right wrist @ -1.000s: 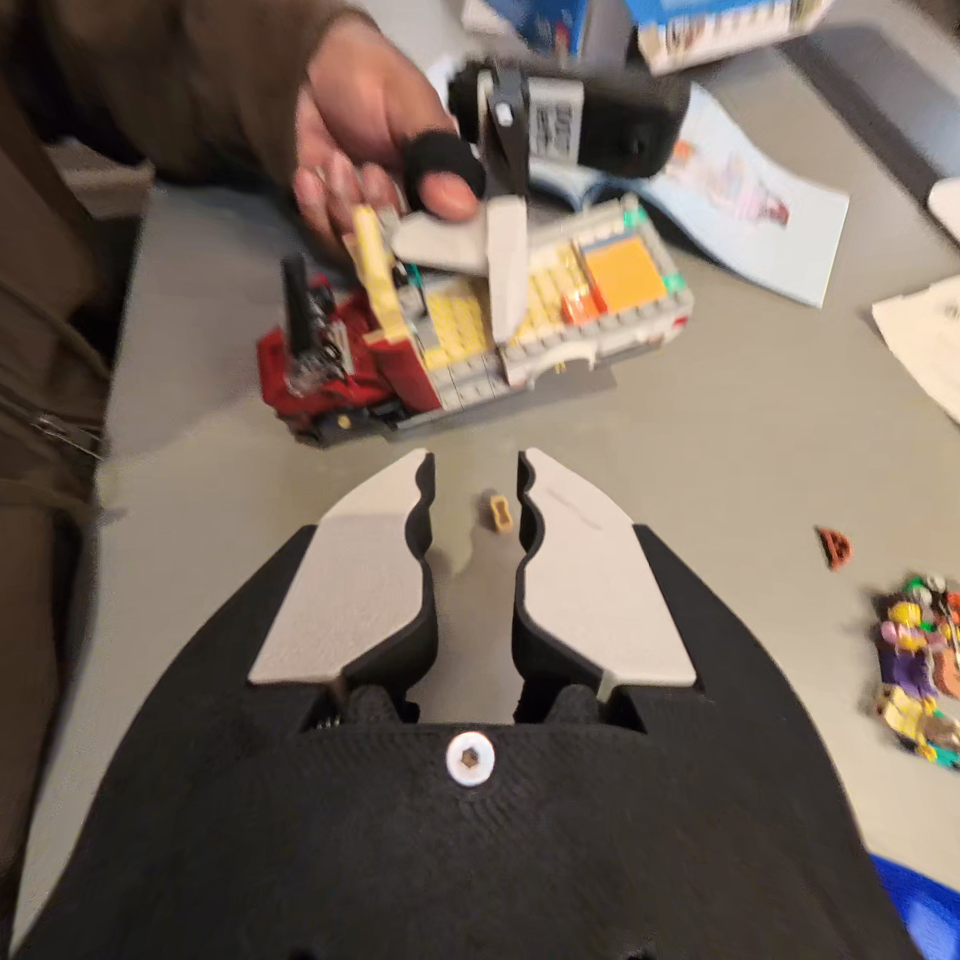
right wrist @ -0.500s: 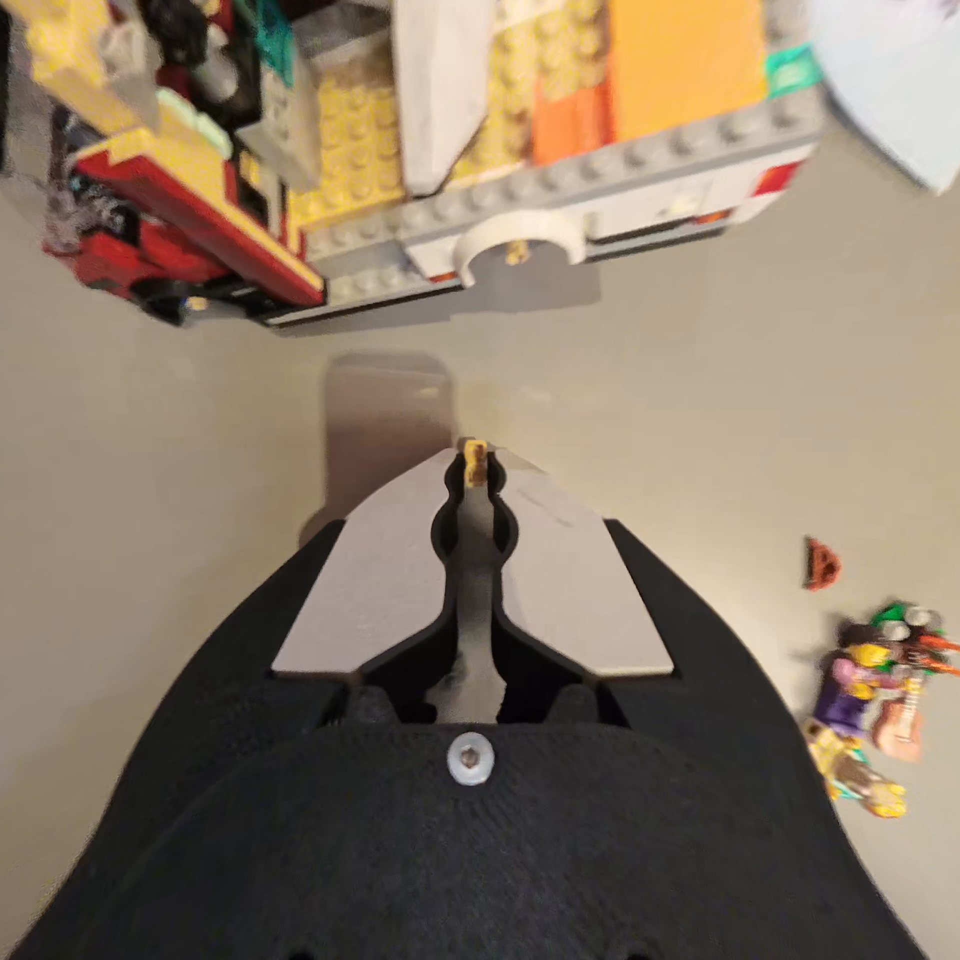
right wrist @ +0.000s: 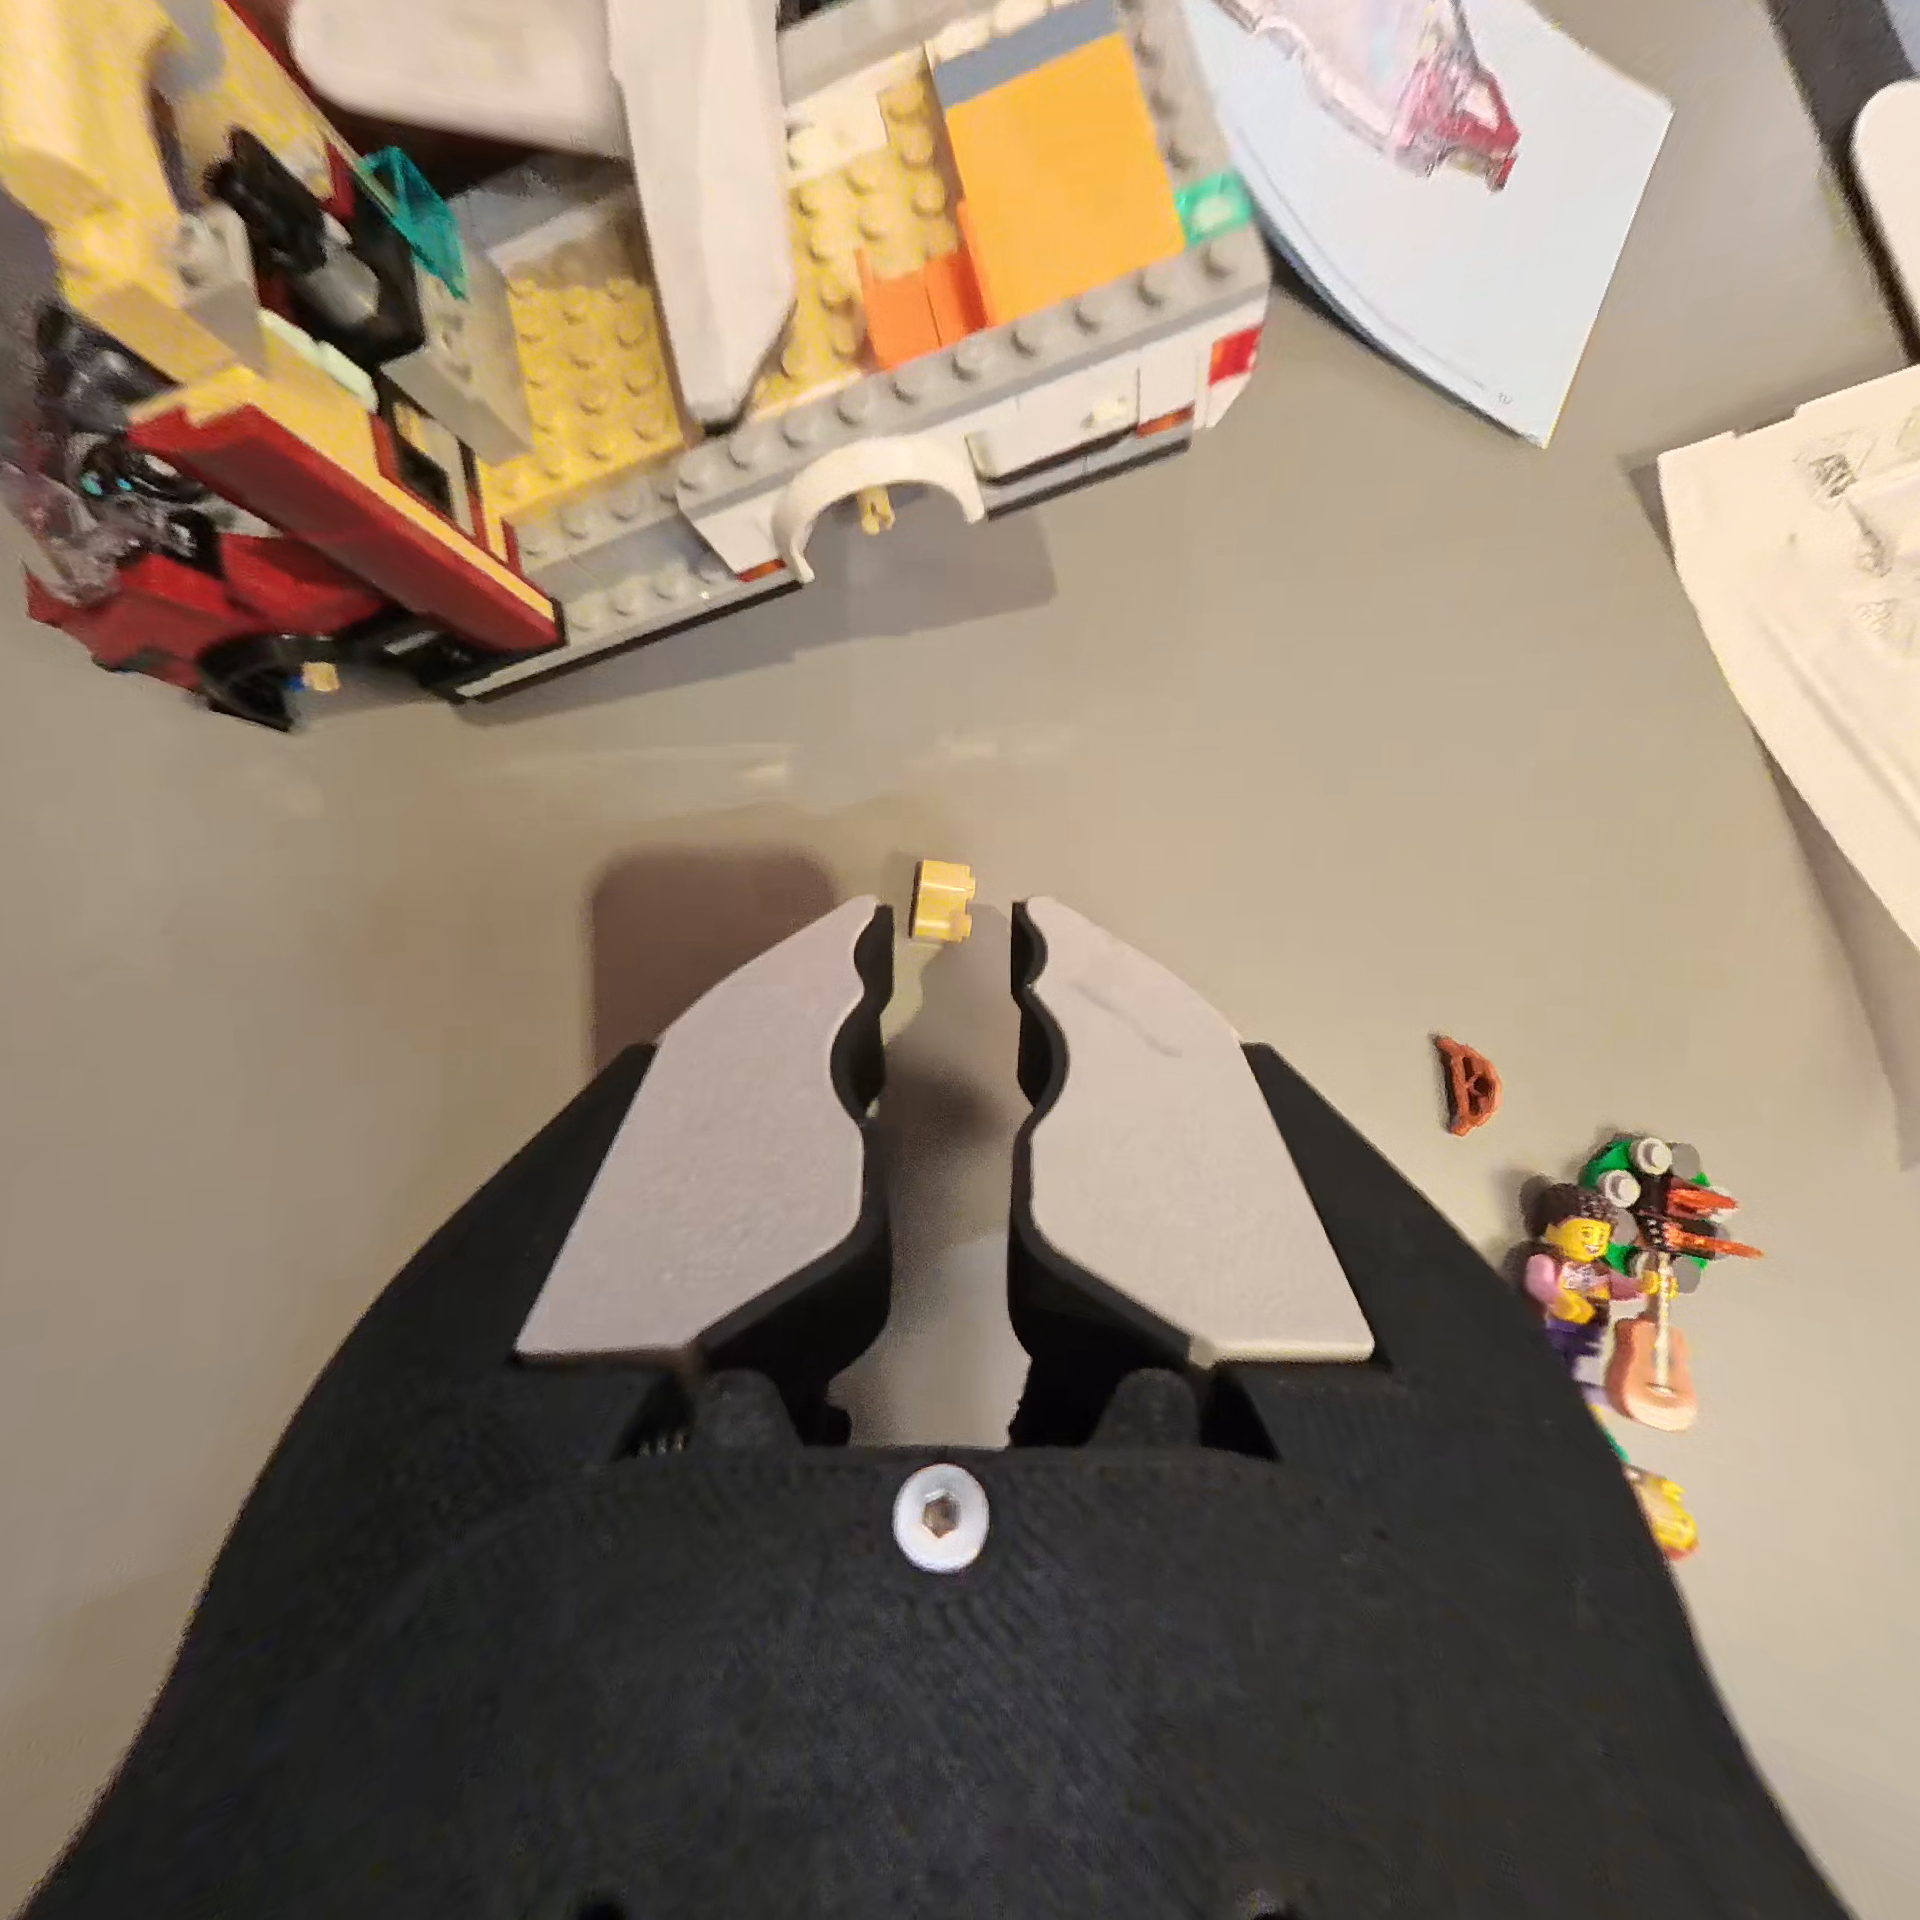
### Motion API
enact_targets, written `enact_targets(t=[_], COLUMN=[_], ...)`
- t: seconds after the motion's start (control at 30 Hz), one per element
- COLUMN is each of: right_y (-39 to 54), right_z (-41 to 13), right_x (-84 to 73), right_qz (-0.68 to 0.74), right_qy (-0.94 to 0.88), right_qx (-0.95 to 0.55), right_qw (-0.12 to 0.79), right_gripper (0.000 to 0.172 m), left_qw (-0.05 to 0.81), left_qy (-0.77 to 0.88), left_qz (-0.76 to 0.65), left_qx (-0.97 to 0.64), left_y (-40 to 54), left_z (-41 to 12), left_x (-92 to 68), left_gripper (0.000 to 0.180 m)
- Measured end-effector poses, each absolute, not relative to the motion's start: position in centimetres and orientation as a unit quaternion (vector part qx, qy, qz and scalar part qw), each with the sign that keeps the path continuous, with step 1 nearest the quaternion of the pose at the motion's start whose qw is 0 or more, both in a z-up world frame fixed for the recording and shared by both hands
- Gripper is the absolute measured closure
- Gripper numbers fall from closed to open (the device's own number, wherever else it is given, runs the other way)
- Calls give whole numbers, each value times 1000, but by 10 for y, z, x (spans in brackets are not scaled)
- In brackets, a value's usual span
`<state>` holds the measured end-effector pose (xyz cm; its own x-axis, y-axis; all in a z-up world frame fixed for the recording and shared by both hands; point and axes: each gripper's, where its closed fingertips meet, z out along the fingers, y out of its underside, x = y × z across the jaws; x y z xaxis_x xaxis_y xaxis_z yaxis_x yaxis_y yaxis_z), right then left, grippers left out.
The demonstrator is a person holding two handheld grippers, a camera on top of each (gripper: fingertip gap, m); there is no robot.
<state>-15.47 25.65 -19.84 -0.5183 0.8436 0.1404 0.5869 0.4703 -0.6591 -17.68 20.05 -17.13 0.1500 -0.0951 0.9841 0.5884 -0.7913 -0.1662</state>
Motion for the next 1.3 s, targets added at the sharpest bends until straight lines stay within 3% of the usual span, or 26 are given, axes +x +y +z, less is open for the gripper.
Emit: enact_targets(t=[0.63, 0.93, 1.3], right_y=[258, 264, 237], right_z=[-215, -220, -175], right_x=[-171, -173, -169], right_qz=[315, 273, 368], right_qy=[-754, -769, -760], right_qx=[-553, -542, -491], right_qw=[163, 201, 213], right_gripper=[150, 154, 145], left_qw=[257, 246, 271], left_qy=[-181, -204, -224], left_qz=[-645, -656, -679], left_qx=[-696, -684, -645], left_y=[196, 195, 201], left_z=[-170, -170, -160], left_x=[-172, -170, -177], left_gripper=[146, 144, 145])
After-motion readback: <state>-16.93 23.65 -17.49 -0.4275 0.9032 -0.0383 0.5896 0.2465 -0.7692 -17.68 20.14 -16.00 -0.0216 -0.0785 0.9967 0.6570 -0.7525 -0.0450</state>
